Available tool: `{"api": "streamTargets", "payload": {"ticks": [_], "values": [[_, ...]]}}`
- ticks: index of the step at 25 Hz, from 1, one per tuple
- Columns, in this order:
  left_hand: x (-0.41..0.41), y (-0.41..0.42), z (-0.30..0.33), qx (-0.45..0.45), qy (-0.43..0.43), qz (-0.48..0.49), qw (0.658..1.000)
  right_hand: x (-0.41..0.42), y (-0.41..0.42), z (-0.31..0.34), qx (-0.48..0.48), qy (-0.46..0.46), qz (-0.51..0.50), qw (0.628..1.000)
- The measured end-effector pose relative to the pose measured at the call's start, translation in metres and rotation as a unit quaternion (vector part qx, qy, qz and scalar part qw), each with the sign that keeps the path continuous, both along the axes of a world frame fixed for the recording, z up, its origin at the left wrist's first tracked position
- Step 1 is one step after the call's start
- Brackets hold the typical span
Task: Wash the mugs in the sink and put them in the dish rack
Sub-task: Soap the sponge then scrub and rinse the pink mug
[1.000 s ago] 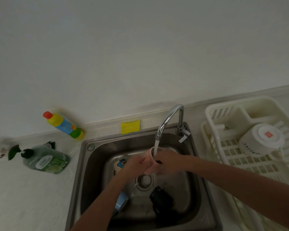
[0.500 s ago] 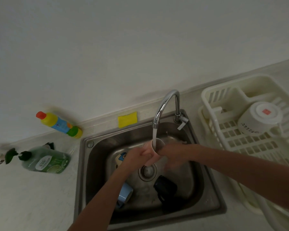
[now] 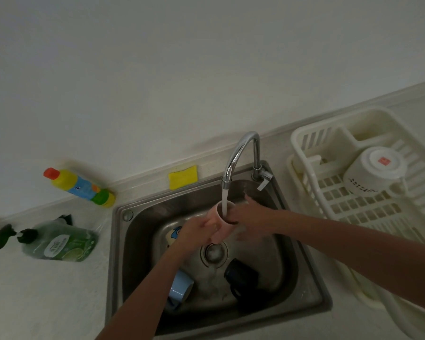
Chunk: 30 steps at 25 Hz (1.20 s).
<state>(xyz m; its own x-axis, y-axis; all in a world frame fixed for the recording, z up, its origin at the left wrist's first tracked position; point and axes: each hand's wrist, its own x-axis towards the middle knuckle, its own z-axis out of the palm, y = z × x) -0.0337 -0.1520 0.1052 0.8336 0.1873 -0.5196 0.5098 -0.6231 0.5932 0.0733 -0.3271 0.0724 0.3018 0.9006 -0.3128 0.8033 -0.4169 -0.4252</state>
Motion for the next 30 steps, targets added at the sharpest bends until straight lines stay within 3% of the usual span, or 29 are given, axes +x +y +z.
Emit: {"api": "streamTargets", "payload": {"ticks": [2, 5, 7, 9, 11, 13, 16, 20, 24, 27, 30], "values": [[-0.001, 0.003, 0.002, -0.005, -0.002, 0.002, 1.000, -0.003, 0.003, -0.002, -0.036, 0.045, 0.019, 0.998], [-0.001, 0.006, 0.006, 0.001, 0.011, 0.005, 1.000, -0.004, 0.006, 0.000, 0.048, 0.055, -0.020, 0.997], [0.000, 0.008, 0.007, 0.024, 0.003, 0.000, 1.000, -0.003, 0.008, -0.001, 0.029, 0.030, -0.007, 0.999], [-0.002, 0.007, 0.007, 0.048, -0.001, -0.011, 0.999, -0.006, 0.013, 0.004, 0.025, 0.072, 0.012, 0.997], [-0.006, 0.007, 0.006, 0.048, 0.004, -0.004, 0.999, -0.006, 0.020, 0.007, 0.079, 0.081, -0.014, 0.993], [-0.006, 0.010, 0.005, 0.052, -0.003, 0.001, 0.999, 0.000, 0.018, 0.010, 0.094, 0.066, -0.037, 0.993], [-0.006, 0.012, 0.006, 0.057, -0.007, 0.005, 0.998, -0.006, 0.015, 0.002, 0.022, 0.028, 0.029, 0.999], [-0.010, 0.009, 0.001, 0.035, -0.022, 0.031, 0.999, -0.006, 0.015, 0.005, 0.102, -0.040, -0.009, 0.994], [-0.015, 0.006, 0.001, -0.007, -0.023, 0.027, 0.999, -0.016, 0.008, 0.013, 0.055, 0.016, 0.036, 0.998], [-0.014, 0.004, 0.003, 0.024, -0.022, -0.005, 0.999, -0.010, 0.012, 0.015, 0.107, 0.026, -0.031, 0.993], [-0.015, 0.009, 0.004, 0.042, -0.023, 0.001, 0.999, -0.012, 0.012, 0.007, 0.013, 0.054, 0.002, 0.998]]}}
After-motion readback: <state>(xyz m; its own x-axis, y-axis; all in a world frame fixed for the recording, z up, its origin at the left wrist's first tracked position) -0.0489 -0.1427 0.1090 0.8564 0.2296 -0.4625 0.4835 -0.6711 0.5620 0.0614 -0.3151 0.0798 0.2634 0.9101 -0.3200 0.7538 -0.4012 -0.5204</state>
